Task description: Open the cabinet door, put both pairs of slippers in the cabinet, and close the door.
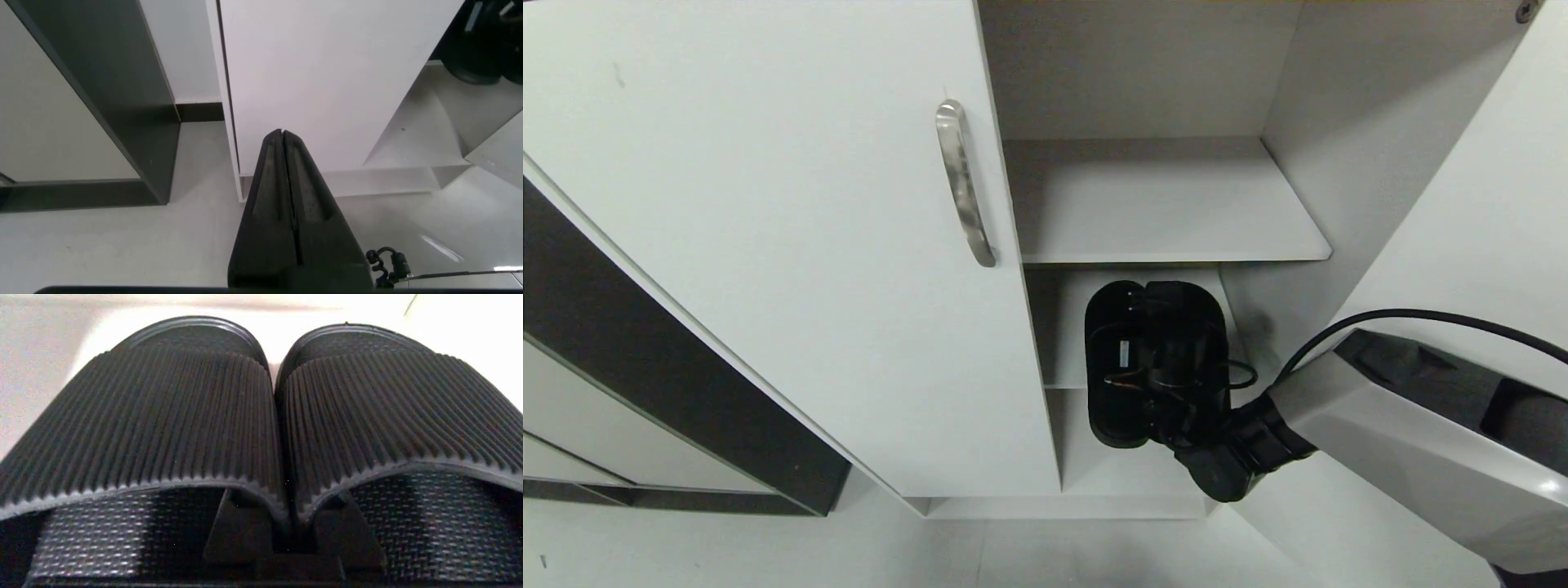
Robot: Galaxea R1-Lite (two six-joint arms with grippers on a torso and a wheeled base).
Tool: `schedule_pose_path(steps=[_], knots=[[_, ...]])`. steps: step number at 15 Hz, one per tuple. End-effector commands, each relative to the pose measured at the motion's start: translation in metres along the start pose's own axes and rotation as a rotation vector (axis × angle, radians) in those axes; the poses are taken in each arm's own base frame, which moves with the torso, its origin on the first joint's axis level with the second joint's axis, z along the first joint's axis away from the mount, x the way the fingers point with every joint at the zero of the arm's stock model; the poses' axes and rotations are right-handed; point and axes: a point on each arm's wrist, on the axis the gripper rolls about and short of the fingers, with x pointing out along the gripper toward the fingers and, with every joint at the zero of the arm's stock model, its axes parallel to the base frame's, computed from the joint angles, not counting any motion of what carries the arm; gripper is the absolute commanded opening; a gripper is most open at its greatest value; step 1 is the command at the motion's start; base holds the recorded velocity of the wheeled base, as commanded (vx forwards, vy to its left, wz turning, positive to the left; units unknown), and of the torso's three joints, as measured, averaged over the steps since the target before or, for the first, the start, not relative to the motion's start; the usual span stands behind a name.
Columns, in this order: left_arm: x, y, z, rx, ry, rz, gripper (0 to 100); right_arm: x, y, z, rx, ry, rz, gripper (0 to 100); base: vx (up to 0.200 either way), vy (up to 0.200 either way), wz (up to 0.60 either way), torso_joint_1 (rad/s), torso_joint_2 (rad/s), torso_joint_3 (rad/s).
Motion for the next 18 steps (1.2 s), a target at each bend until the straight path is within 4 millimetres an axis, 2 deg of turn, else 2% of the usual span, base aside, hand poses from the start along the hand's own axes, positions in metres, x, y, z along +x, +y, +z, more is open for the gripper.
schedule_pose_path(steps=[1, 8, 18], knots=[[0.0, 0.0, 0.0, 0.0, 0.001, 0.001, 0, 0.013, 0.001, 0.006, 0.022, -0.027, -0.016, 0, 0.0, 0.0, 0.0, 0.0, 0.0, 0.0], [0.0, 0.0, 0.0, -0.001, -0.001, 0.002, 0, 0.034, 0.002, 0.011, 0.029, -0.038, -0.044, 0, 0.0, 0.0, 0.0, 0.0, 0.0, 0.0], [0.0, 0.0, 0.0, -0.003, -0.001, 0.002, 0, 0.045, 0.006, -0.005, 0.007, -0.014, -0.041, 0, 0.0, 0.0, 0.0, 0.0, 0.0, 0.0]])
